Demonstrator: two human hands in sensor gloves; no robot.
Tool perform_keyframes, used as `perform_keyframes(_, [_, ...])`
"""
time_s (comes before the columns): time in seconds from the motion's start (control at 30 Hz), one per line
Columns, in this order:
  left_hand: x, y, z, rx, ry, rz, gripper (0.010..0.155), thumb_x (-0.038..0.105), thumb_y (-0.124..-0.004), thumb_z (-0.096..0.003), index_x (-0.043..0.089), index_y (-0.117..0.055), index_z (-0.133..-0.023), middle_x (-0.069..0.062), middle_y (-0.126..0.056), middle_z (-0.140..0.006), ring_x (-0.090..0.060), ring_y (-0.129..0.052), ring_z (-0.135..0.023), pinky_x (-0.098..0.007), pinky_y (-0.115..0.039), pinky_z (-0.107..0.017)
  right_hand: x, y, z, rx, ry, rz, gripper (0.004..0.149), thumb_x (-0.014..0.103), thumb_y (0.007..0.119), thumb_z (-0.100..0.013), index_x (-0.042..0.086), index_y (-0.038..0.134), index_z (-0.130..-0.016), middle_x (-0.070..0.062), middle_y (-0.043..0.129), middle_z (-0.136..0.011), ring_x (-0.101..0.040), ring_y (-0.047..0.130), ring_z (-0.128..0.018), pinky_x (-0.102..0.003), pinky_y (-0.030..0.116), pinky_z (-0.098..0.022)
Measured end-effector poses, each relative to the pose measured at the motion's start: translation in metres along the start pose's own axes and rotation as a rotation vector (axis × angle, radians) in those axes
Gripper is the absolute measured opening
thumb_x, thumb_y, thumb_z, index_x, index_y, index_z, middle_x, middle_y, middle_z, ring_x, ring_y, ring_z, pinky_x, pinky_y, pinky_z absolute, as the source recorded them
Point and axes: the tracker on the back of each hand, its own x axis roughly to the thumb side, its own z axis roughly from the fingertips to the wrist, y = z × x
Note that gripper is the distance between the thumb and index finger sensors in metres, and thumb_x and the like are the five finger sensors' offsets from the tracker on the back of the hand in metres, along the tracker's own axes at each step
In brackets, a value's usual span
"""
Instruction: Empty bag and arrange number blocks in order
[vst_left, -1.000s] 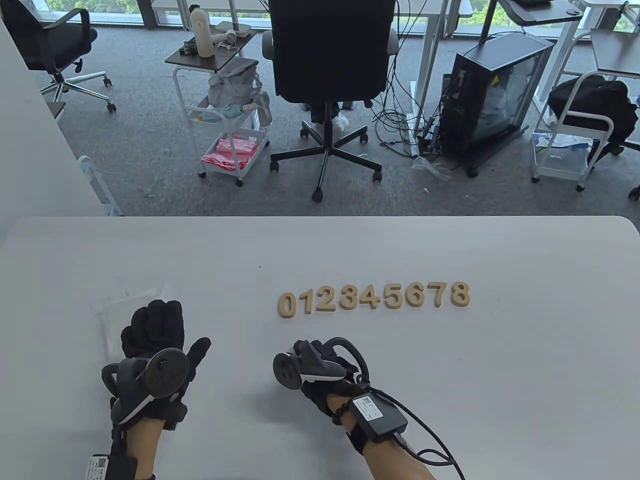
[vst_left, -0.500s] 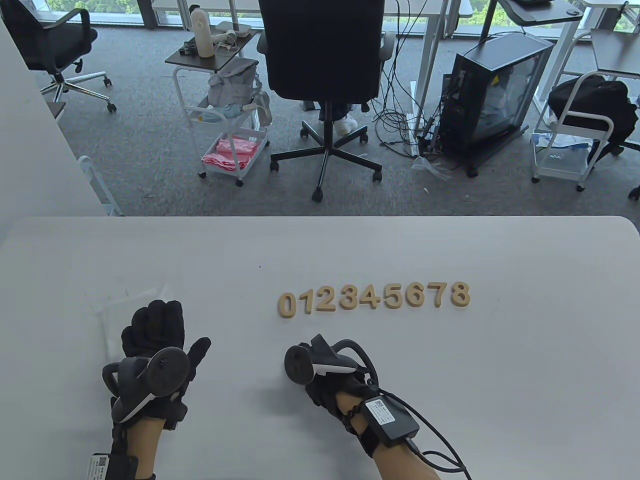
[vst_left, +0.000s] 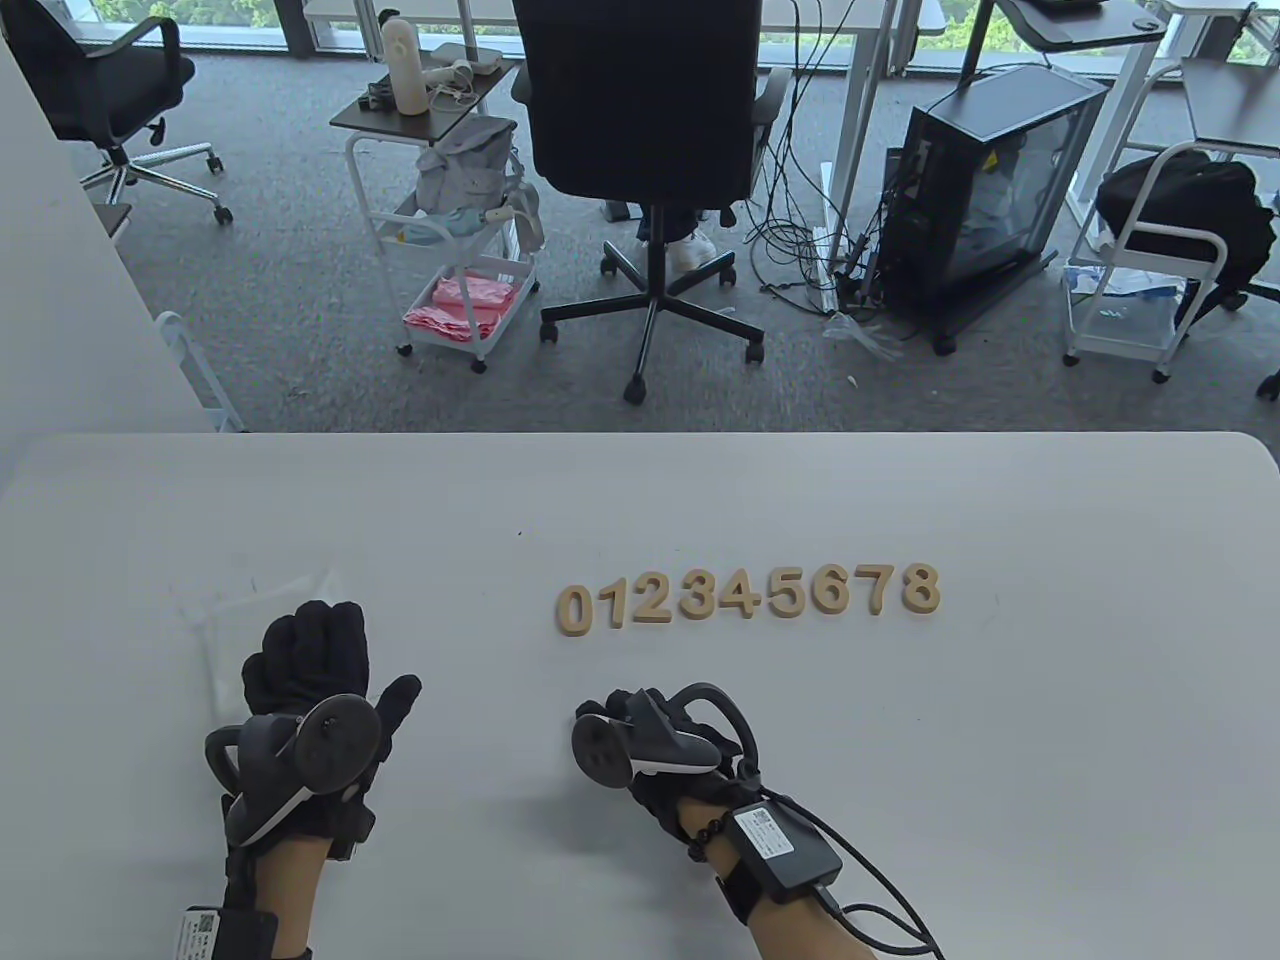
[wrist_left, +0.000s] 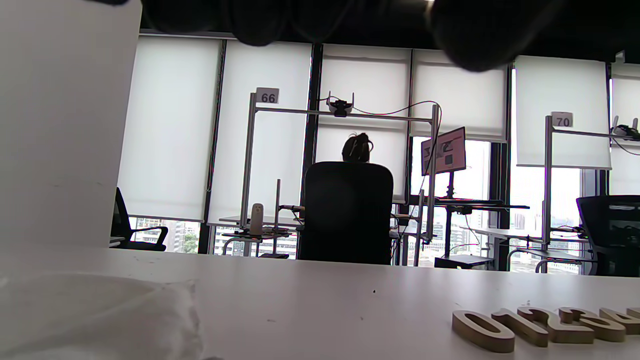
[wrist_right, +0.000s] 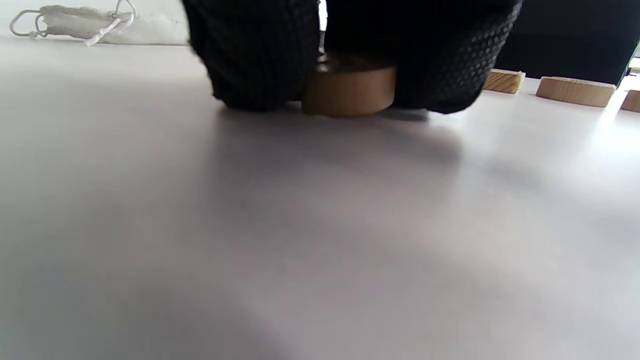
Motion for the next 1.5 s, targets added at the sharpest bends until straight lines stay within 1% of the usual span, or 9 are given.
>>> perform_keyframes(0.2, [0.001, -0.001, 0.0, 0.0, -0.003, -0.006, 0.087, 0.055, -0.069, -0.0532, 0.0, -0.042, -0.114, -0.037, -0.04, -0.114, -0.069, -0.05, -0.1, -0.082, -0.045, -0.066, -0.006, 0.002, 0.002, -0.007, 0.002, -0.059, 0.064, 0.027, 0.083, -0.047, 0.016, 0.059, -0.105, -0.021, 0.073, -0.101, -0.042, 0.083, -0.08, -0.048, 0.082, -0.06])
perform_keyframes(0.3, [0.001, -0.001, 0.0, -0.001, -0.002, -0.005, 0.086, 0.055, -0.069, -0.0533, 0.0, -0.042, -0.114, -0.037, -0.04, -0.114, -0.069, -0.05, -0.1, -0.082, -0.045, -0.066, -0.014, -0.001, 0.005, -0.019, 0.023, -0.105, 0.064, 0.027, 0.081, -0.048, 0.017, 0.056, -0.106, -0.021, 0.072, -0.102, -0.044, 0.085, -0.081, -0.056, 0.081, -0.062])
perform_keyframes(0.47, [0.0, 0.0, 0.0, 0.001, 0.002, -0.003, 0.086, 0.055, -0.069, -0.0532, 0.0, -0.042, -0.114, -0.037, -0.04, -0.114, -0.069, -0.05, -0.1, -0.082, -0.045, -0.066, -0.04, -0.015, 0.014, -0.068, 0.098, -0.215, 0.062, 0.029, 0.078, -0.051, 0.021, 0.054, -0.107, -0.022, 0.07, -0.103, -0.043, 0.097, -0.074, -0.057, 0.089, -0.055])
perform_keyframes(0.6, [0.0, 0.0, 0.0, 0.002, 0.0, -0.005, 0.086, 0.055, -0.069, -0.0533, 0.001, -0.042, -0.114, -0.037, -0.04, -0.114, -0.069, -0.05, -0.1, -0.082, -0.045, -0.066, -0.075, -0.036, 0.027, -0.151, 0.17, -0.362, 0.061, 0.032, 0.08, -0.05, 0.023, 0.057, -0.106, -0.021, 0.074, -0.101, -0.038, 0.101, -0.068, -0.051, 0.093, -0.051])
perform_keyframes(0.83, [0.001, 0.0, -0.002, 0.0, -0.005, -0.016, 0.086, 0.055, -0.069, -0.0532, 0.0, -0.042, -0.114, -0.037, -0.04, -0.114, -0.069, -0.05, -0.1, -0.082, -0.045, -0.066, -0.123, -0.056, 0.048, -0.266, 0.28, -0.418, 0.058, 0.029, 0.083, -0.049, 0.023, 0.064, -0.103, -0.025, 0.069, -0.102, -0.042, 0.097, -0.07, -0.053, 0.09, -0.053])
perform_keyframes(1.17, [-0.002, 0.001, -0.001, 0.005, 0.02, -0.02, 0.086, 0.055, -0.069, -0.0532, 0.0, -0.042, -0.114, -0.037, -0.04, -0.114, -0.069, -0.049, -0.1, -0.082, -0.045, -0.066, -0.223, -0.059, 0.099, -0.25, 0.508, -0.297, 0.056, 0.023, 0.082, -0.05, 0.022, 0.064, -0.103, -0.022, 0.069, -0.104, -0.046, 0.091, -0.077, -0.057, 0.085, -0.058])
perform_keyframes(1.27, [-0.003, 0.001, -0.001, 0.006, 0.025, -0.023, 0.086, 0.055, -0.069, -0.0532, 0.0, -0.042, -0.114, -0.037, -0.04, -0.114, -0.069, -0.05, -0.1, -0.082, -0.045, -0.066, -0.251, -0.056, 0.116, -0.274, 0.586, -0.272, 0.058, 0.026, 0.082, -0.05, 0.015, 0.064, -0.103, -0.023, 0.073, -0.102, -0.042, 0.095, -0.075, -0.053, 0.089, -0.057])
perform_keyframes(1.37, [-0.003, 0.002, -0.001, 0.004, 0.029, -0.026, 0.086, 0.055, -0.069, -0.0532, 0.001, -0.042, -0.114, -0.037, -0.04, -0.114, -0.069, -0.05, -0.1, -0.082, -0.045, -0.066, -0.274, -0.053, 0.13, -0.313, 0.653, -0.243, 0.056, 0.032, 0.083, -0.049, 0.014, 0.069, -0.101, -0.025, 0.079, -0.097, -0.037, 0.101, -0.069, -0.048, 0.094, -0.052])
perform_keyframes(1.5, [-0.006, 0.002, 0.0, 0.006, 0.04, -0.025, 0.086, 0.055, -0.069, -0.0531, 0.001, -0.042, -0.114, -0.037, -0.04, -0.114, -0.069, -0.05, -0.1, -0.082, -0.045, -0.066, -0.296, -0.05, 0.14, -0.305, 0.722, -0.234, 0.055, 0.034, 0.082, -0.049, 0.015, 0.072, -0.1, -0.025, 0.081, -0.095, -0.035, 0.102, -0.067, -0.046, 0.096, -0.051])
